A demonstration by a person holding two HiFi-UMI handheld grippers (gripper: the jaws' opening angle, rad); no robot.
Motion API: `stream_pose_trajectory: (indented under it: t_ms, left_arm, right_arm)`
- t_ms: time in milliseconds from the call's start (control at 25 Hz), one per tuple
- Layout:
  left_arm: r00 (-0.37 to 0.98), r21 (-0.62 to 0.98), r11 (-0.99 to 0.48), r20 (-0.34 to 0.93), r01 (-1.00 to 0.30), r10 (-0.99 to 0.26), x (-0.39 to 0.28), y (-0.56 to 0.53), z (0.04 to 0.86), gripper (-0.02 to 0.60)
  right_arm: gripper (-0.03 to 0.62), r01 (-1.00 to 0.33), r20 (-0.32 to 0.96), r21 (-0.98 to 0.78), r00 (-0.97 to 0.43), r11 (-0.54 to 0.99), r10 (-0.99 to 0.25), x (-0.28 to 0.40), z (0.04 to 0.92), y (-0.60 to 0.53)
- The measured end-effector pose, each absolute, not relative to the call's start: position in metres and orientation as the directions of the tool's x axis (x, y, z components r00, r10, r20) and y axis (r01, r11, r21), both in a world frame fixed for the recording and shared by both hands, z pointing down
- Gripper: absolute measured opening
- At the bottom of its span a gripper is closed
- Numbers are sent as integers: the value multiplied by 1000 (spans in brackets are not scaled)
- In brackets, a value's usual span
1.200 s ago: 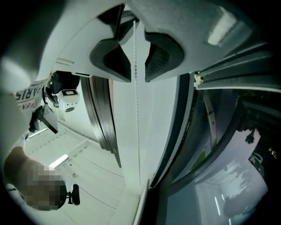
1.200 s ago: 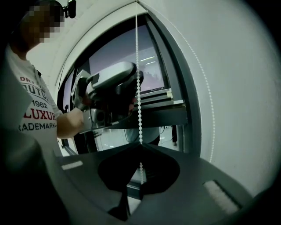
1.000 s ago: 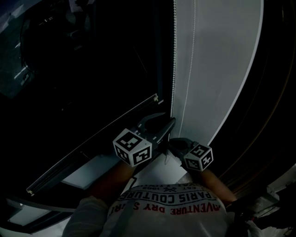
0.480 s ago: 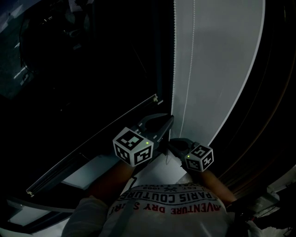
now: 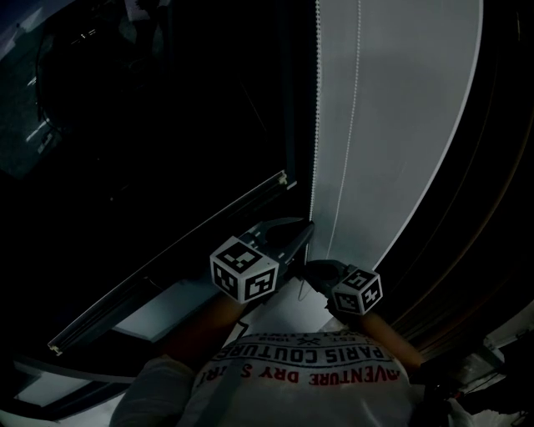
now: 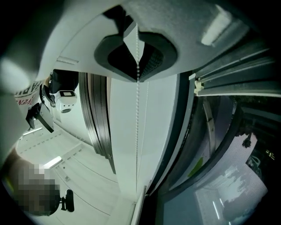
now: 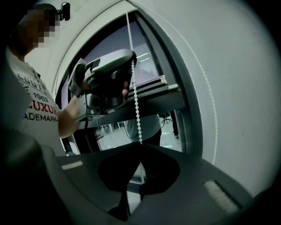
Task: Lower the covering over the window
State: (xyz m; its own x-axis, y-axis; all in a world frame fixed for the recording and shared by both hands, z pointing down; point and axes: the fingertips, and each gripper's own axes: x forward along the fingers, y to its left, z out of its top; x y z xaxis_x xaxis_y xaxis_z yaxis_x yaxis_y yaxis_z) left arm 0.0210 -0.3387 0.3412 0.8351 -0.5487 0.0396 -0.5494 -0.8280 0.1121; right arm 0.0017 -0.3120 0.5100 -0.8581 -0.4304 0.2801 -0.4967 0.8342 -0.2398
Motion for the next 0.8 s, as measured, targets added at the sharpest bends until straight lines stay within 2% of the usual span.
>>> stream_pose_trajectory:
  t_ms: [520, 800]
  left_arm:
    - [822, 112, -816, 152, -567, -549, 30, -336, 408, 18]
    - [804, 162, -797, 260, -582, -534, 28, -332, 471, 14]
  right_arm:
    - [6, -548, 405, -274, -811, 790, -423, 12, 574, -307]
    - [6, -578, 536, -247, -750, 778, -387, 18, 631, -295]
